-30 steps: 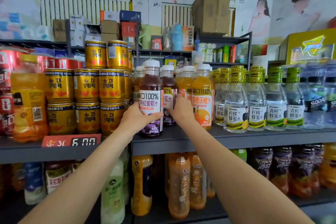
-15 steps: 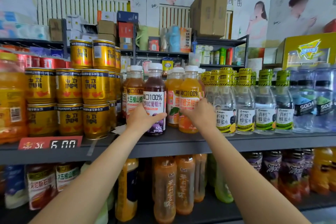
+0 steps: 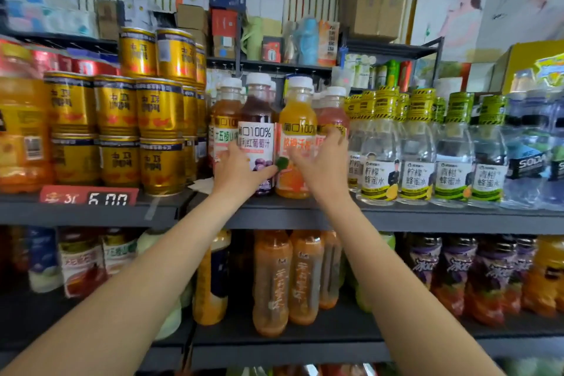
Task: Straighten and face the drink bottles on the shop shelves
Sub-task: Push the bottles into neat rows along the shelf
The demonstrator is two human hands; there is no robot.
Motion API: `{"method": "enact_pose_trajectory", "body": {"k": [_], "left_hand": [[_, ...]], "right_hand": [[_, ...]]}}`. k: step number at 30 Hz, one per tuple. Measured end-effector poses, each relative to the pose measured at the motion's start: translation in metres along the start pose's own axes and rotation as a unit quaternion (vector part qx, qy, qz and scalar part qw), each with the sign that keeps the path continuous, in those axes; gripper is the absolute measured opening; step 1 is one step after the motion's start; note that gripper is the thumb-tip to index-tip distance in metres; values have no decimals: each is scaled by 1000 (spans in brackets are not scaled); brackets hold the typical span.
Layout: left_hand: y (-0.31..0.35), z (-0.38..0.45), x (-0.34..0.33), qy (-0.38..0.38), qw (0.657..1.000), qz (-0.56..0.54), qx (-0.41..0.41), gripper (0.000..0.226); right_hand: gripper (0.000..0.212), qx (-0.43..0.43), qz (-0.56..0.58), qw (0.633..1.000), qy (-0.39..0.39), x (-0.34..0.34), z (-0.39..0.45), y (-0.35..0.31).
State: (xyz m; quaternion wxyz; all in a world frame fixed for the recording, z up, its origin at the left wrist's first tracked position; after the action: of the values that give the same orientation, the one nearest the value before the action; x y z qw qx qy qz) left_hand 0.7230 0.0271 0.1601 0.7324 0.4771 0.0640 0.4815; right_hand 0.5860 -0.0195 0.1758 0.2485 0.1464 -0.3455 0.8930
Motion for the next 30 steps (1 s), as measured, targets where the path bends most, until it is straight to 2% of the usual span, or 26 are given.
{"method": "enact_pose_trajectory", "body": {"k": [2, 4, 6, 8, 14, 16, 19, 21, 23, 25, 27, 30], "left_hand": [[3, -24, 12, 81, 996, 4, -46, 61], [1, -54, 21, 139, 980, -39, -135, 40], [-10, -81, 28, 157, 966, -65, -194, 31], [-26, -99, 38, 167, 960, -69, -216, 29], [-97, -129, 85, 154, 966, -25, -208, 26], [-128, -131, 107, 157, 972, -16, -174, 25], [-175, -133, 149, 169, 978, 15, -120, 23], [-209, -133, 182, 160, 983, 39, -77, 23], [-241, -129, 216, 137, 988, 69, -29, 27], [-268, -124, 248, 109, 989, 98, 4, 29], [-289, -119, 275, 89, 989, 115, 17, 30], [-305, -112, 304, 66, 990, 127, 15, 33]], "right_hand": [[67, 34, 12, 999, 33, 13, -2, -7], [53, 79, 43, 994, 69, 19, -12, -15], [43, 116, 73, 988, 75, 14, -31, -28], [35, 149, 86, 983, 66, 0, -49, -44], [14, 162, 188, 968, 34, -39, -90, -80], [11, 209, 189, 959, 25, -57, -116, -101], [14, 299, 168, 938, -55, -99, -167, -134], [11, 314, 121, 933, -129, -145, -199, -150], [20, 264, 79, 936, -220, -198, -220, -162], [47, 185, 59, 940, -280, -245, -224, -175], [70, 109, 56, 952, -281, -275, -214, -191], [72, 21, 31, 958, -283, -311, -193, -205]]}}
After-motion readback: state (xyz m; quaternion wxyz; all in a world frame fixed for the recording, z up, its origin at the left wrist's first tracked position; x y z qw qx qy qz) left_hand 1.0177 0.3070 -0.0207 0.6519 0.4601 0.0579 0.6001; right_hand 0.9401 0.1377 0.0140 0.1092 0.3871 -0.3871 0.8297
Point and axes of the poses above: each hand's wrist, its own z-axis towards the middle knuckle, its own x-axis out of the back of the hand, y = z × x, the point moved 2 cm from there along z, towards the middle knuckle, and after that the axes turned 7 degrees about -z, right-handed, at the moved point
